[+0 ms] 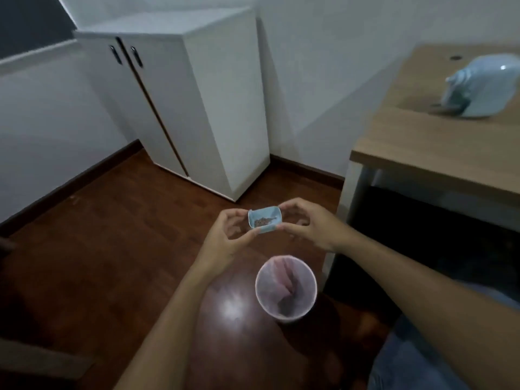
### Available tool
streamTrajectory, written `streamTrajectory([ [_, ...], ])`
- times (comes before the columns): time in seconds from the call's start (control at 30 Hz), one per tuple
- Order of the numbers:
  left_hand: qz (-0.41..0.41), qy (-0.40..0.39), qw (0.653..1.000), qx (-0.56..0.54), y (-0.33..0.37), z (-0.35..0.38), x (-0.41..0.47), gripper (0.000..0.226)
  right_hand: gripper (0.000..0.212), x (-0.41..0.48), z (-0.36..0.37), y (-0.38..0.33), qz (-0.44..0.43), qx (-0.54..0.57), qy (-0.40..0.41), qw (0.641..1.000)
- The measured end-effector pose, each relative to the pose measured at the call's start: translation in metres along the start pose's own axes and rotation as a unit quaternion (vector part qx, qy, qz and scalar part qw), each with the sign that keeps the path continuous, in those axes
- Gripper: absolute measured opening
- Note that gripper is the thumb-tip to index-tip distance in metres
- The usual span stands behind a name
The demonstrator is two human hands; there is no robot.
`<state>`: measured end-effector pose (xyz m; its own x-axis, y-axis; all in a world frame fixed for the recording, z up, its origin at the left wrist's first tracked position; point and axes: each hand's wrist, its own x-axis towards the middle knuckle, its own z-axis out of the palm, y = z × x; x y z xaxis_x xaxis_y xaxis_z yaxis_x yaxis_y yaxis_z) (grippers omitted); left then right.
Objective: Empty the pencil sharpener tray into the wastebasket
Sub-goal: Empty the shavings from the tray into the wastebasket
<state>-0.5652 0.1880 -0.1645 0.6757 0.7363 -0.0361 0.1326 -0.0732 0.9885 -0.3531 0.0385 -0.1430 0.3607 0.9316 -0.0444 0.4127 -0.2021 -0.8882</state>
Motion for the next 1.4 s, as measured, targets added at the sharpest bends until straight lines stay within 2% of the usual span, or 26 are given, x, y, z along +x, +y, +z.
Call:
streamTrajectory([
  [0.23,-0.119,0.015,0.992,-0.039,-0.070,0.031,-0.014,0.044,0.052,-0.007,0.036,0.070,0.087,0.035,-0.019,0.995],
  [0.47,-0.193,0.012,0.981,-0.032,-0.133,0.050,-0.024,0.035,0.038,-0.020,0.075,0.125,0.201,0.108,0.014,0.973],
  [0.7,-0.259,0.006,0.966,-0.013,-0.162,0.069,-0.036,0.016,0.042,-0.042,0.104,0.154,0.270,0.120,0.011,0.955],
  [0.83,-0.318,0.000,0.948,0.005,-0.163,0.077,-0.033,0.038,0.041,-0.044,0.108,0.155,0.292,0.098,0.015,0.951],
  [0.97,-0.382,-0.014,0.924,0.027,-0.159,0.081,-0.023,0.037,0.052,-0.042,0.106,0.158,0.310,0.065,0.001,0.948],
  [1.1,-0.449,-0.037,0.890,0.064,-0.158,0.080,-0.013,0.050,0.051,-0.041,0.107,0.165,0.315,0.032,-0.016,0.948],
  [1.2,-0.477,-0.058,0.873,0.082,-0.152,0.082,-0.011,0.065,0.051,-0.041,0.107,0.165,0.310,0.018,-0.014,0.950],
  [1.4,-0.500,-0.070,0.856,0.107,-0.141,0.086,-0.008,0.067,0.053,-0.042,0.102,0.164,0.316,0.026,-0.006,0.948],
])
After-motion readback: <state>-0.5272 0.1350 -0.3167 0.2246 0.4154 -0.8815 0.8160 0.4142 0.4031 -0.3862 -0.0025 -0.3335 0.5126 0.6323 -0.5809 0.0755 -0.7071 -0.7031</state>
